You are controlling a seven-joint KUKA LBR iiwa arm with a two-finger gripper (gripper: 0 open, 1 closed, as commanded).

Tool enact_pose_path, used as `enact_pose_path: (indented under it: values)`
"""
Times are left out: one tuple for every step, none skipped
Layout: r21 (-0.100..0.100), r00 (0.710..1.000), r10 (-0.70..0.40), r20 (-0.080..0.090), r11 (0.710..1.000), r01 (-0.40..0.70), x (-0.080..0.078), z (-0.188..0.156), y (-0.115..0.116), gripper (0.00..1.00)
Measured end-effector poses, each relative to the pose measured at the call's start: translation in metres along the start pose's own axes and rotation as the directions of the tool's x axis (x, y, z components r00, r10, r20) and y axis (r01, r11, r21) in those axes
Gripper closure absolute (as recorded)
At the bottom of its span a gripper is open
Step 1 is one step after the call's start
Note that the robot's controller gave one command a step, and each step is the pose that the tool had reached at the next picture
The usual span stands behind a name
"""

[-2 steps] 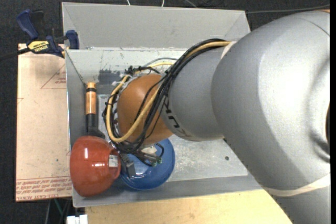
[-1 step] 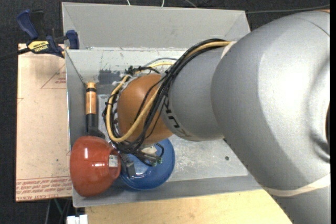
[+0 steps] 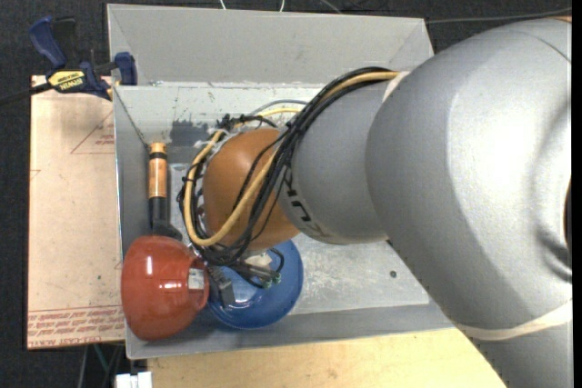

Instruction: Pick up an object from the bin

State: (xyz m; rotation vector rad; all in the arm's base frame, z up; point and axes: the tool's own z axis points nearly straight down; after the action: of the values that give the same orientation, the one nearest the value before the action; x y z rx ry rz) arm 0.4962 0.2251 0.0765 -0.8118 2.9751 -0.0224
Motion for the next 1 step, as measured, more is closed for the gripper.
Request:
enact_pose_path:
  values:
    - [0.005, 0.99, -0.143, 0.008, 0.99, 0.142, -0.0747, -0.0211, -0.0361, 1.0]
